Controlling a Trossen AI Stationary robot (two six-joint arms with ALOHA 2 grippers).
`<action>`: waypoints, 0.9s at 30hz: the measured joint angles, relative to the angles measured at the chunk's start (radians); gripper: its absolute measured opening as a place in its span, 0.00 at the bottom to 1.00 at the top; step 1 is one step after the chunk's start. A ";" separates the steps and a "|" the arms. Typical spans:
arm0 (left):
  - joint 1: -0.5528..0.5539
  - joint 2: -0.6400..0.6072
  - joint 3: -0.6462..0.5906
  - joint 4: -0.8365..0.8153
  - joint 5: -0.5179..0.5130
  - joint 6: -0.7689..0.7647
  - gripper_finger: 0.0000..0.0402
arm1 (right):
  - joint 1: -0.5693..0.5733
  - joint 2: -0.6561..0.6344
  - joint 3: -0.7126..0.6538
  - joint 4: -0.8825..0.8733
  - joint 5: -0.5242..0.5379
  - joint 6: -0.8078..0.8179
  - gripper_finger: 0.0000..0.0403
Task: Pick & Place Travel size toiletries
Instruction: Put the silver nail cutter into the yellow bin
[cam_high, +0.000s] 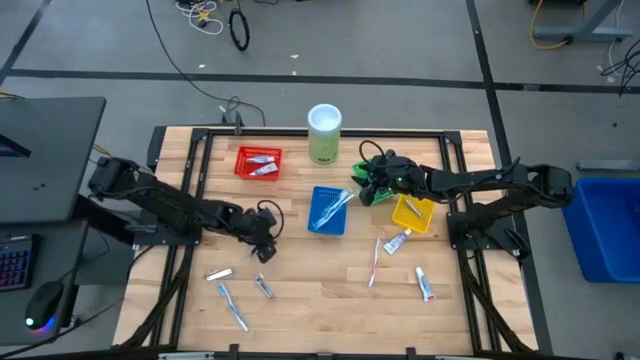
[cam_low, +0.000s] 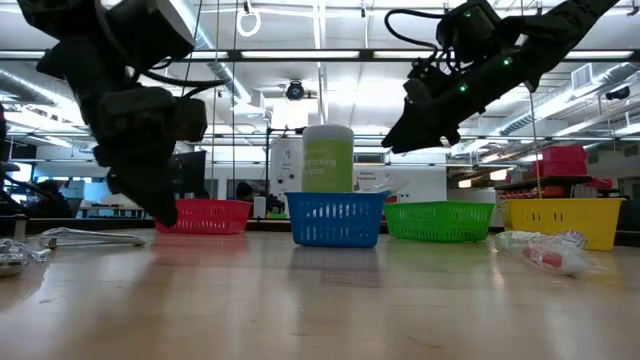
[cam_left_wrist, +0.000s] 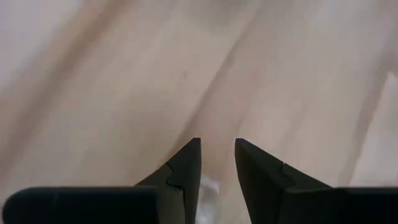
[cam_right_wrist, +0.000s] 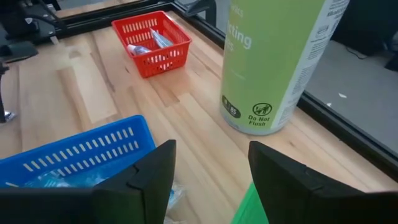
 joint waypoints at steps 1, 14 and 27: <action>0.014 -0.009 0.000 0.005 -0.007 0.029 0.25 | 0.000 0.000 0.000 0.000 0.000 0.000 0.53; 0.131 -0.037 0.019 0.068 0.138 0.229 0.40 | 0.000 0.000 0.000 0.025 0.000 -0.120 0.52; 0.014 -0.036 0.335 -0.604 0.052 0.095 0.51 | 0.000 0.000 0.000 0.136 0.000 -0.199 0.55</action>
